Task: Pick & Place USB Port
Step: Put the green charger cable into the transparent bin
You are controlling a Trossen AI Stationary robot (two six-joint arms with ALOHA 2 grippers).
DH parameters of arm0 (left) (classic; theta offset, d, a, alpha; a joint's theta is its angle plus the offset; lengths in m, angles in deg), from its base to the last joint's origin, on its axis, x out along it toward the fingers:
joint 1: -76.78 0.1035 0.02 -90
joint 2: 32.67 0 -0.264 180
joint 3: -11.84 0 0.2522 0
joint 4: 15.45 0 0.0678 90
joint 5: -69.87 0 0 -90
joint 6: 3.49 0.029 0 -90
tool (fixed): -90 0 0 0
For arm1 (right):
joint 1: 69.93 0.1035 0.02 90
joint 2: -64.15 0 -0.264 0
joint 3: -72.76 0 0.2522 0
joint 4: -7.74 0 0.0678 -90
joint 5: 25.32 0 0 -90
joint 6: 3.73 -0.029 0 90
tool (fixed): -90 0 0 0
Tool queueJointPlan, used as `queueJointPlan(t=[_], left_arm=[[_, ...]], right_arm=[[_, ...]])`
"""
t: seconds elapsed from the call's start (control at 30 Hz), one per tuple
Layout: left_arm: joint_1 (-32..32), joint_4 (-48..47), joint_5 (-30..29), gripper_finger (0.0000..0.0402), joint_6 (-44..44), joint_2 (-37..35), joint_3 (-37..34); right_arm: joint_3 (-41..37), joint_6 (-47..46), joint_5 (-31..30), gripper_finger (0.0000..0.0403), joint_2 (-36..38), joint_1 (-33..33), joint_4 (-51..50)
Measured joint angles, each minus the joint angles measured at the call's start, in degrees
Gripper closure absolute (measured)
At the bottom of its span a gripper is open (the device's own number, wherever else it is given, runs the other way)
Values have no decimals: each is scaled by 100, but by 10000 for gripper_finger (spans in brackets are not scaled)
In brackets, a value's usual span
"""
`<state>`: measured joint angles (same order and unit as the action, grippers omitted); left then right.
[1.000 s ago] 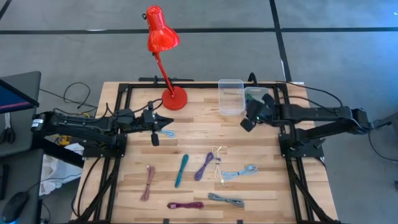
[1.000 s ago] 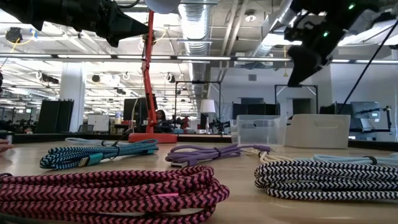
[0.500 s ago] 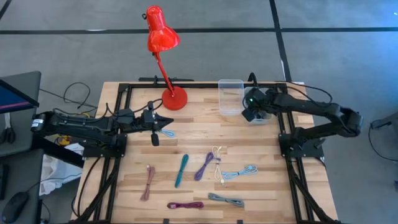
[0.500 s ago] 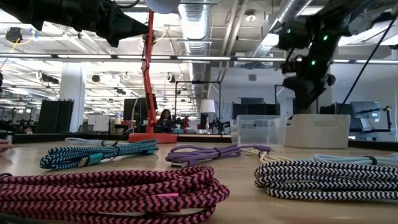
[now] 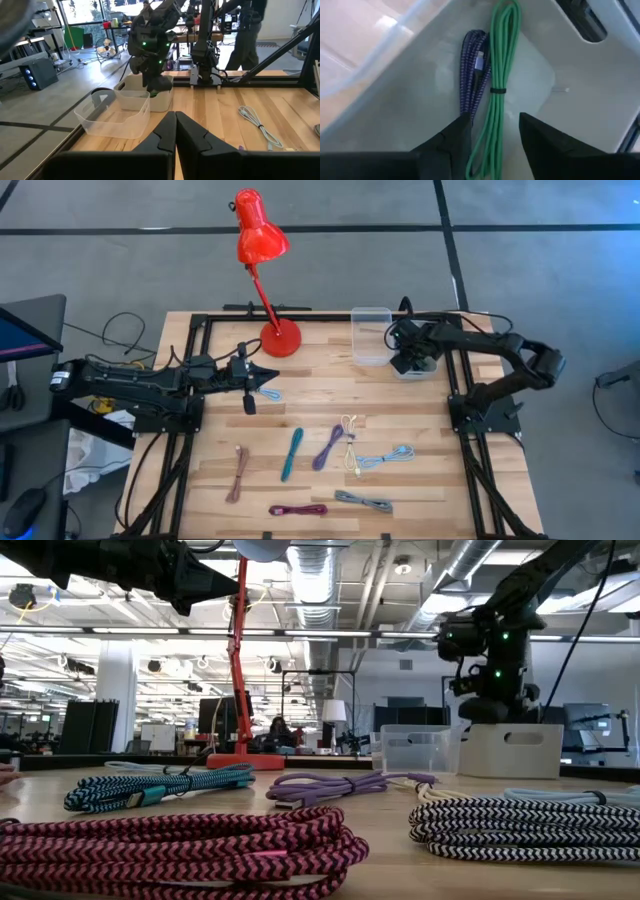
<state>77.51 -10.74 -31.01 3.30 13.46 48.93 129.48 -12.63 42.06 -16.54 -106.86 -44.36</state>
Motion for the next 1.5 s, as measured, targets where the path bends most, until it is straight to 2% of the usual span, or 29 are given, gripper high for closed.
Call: queueJointPlan(t=[0.2, 0.57, 0.73, 1.1, 1.3, 1.5], left_arm=[[0, -1, -2, 396, 0, 0, 0], [-1, -1, 0, 396, 0, 0, 0], [0, -1, 0, 396, -2, 0, 0], [-1, -2, 0, 396, -2, 0, 0], [-1, -1, 0, 396, -22, 1, 0], [0, -1, 0, 396, -22, 0, 0]], right_arm=[[30, 36, 127, 228, -187, -203, 4], [18, 181, 253, 287, -169, -526, -1], [-17, 227, 104, 291, 122, -509, 63], [-4, 516, 437, 290, 1058, -638, 85], [-4, 798, 439, 290, 873, -1054, -36], [-4, 937, 528, 290, 597, -1088, 330]])
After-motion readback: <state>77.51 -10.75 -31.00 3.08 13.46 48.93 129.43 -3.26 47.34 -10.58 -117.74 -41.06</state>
